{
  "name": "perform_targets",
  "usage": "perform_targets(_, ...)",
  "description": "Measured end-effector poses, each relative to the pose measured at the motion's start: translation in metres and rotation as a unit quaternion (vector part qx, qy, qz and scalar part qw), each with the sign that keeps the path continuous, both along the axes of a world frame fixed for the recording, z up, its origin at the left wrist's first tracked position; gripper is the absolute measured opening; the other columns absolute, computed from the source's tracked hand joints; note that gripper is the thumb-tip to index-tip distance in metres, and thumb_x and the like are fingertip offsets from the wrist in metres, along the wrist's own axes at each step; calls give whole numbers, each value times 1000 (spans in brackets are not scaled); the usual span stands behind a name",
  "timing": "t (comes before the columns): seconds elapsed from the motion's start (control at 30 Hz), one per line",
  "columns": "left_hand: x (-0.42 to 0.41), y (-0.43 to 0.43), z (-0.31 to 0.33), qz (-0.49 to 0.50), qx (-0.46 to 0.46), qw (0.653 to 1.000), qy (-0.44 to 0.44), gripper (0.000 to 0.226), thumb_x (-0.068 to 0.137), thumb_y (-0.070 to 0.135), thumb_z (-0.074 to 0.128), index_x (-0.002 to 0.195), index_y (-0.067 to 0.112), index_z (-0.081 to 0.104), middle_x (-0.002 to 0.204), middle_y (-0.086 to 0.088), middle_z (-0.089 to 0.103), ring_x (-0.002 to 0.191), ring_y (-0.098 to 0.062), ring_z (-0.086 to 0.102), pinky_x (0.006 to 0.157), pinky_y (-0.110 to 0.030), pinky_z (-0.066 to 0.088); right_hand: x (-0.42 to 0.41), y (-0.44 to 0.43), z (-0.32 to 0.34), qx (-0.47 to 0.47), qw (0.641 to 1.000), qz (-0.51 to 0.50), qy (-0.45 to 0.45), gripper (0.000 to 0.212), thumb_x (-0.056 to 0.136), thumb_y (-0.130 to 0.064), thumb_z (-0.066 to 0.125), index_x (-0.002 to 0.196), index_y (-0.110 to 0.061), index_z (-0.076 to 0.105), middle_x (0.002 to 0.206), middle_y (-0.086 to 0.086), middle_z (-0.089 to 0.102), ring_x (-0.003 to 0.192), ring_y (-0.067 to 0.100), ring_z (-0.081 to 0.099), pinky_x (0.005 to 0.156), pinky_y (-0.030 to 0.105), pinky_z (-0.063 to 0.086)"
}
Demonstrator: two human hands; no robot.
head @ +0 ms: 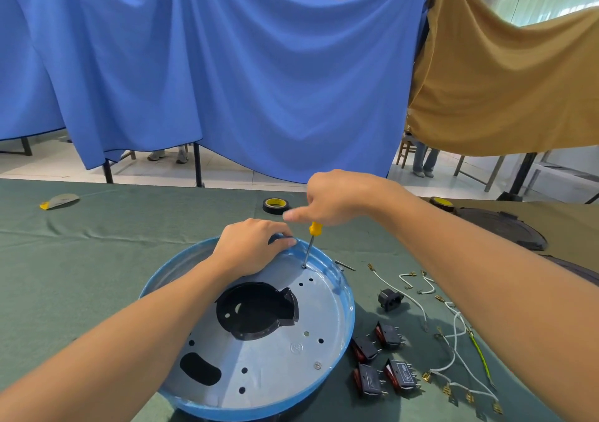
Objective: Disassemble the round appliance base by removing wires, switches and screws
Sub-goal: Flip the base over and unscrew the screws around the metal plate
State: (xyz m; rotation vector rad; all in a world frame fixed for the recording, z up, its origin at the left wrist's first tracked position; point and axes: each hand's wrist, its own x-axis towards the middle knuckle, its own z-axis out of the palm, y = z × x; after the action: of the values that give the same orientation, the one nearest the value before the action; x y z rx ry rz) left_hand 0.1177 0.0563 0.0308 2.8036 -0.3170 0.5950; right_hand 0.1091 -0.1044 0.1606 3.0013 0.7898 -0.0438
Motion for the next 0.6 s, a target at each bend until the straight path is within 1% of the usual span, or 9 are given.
perform_targets(0.07, 0, 0, 0, -4, 1, 1000, -3, 24, 94, 56, 44, 99, 42, 64, 92, 16, 66, 78, -8, 53, 53, -23, 31, 1, 0, -4, -7, 999, -23, -37, 52, 93, -51, 48, 57, -13, 49, 58, 1, 51, 57, 20, 47, 51, 30, 36)
perform_targets(0.13, 0, 1, -1, -7, -2, 1000, 0, 24, 94, 55, 44, 99, 43, 63, 93, 17, 66, 77, -6, 49, 54, -24, 33, 1, -1, -7, -1, 998, -32, -56, 40, 90, -34, 57, 58, -14, 44, 59, 3, 46, 58, 24, 45, 50, 28, 32)
perform_targets(0.23, 1, 1, -1, -5, -1, 1000, 2, 24, 94, 55, 43, 99, 43, 63, 94, 17, 67, 77, -6, 49, 55, -25, 34, -3, 1, -4, 15, 999, -19, -39, 18, 81, -25, 67, 70, -15, 57, 71, 3, 57, 71, 25, 56, 55, 30, 43)
perform_targets(0.3, 0, 1, -1, -3, 1, 1000, 0, 24, 94, 56, 43, 100, 43, 63, 95, 17, 67, 79, -6, 50, 55, -25, 34, -7, 1, 1, 14, 1000, 3, -4, 9, 79, -23, 73, 79, -19, 64, 80, -2, 63, 79, 18, 60, 58, 27, 46)
perform_targets(0.37, 0, 0, 0, -3, -1, 1000, -3, 24, 94, 55, 44, 101, 43, 64, 97, 17, 68, 83, -8, 55, 55, -26, 33, -8, 1, 2, 12, 1000, 16, 15, 12, 78, -22, 76, 79, -22, 65, 79, -5, 63, 78, 16, 58, 55, 24, 43)
perform_targets(0.4, 0, 0, 0, -4, -3, 1000, -4, 24, 94, 55, 44, 101, 43, 64, 97, 17, 68, 83, -8, 56, 55, -25, 33, -7, 2, 1, 12, 1000, 16, 12, 14, 79, -27, 76, 79, -20, 63, 78, -4, 63, 78, 17, 59, 56, 25, 43)
perform_targets(0.5, -1, 1, -1, -2, -5, 1000, -3, 24, 94, 56, 45, 100, 42, 65, 94, 16, 68, 76, -6, 51, 52, -22, 31, -7, 3, -1, -3, 1000, -18, -19, 46, 87, -57, 56, 65, -16, 57, 57, -5, 60, 64, 16, 55, 57, 30, 42)
perform_targets(0.53, 0, 1, -1, -2, -2, 1000, -3, 24, 94, 55, 45, 99, 42, 64, 94, 16, 68, 76, -6, 50, 52, -22, 31, -6, 4, -1, -15, 999, -25, -22, 50, 90, -56, 50, 61, -16, 56, 51, -6, 59, 62, 16, 55, 59, 30, 43)
perform_targets(0.6, 0, 0, -1, -5, -1, 1000, -1, 24, 94, 55, 44, 98, 42, 63, 95, 16, 68, 77, -6, 51, 54, -23, 33, -6, 5, -1, -28, 999, -26, -33, 39, 90, -41, 57, 60, -16, 56, 55, -5, 60, 65, 18, 56, 59, 30, 44)
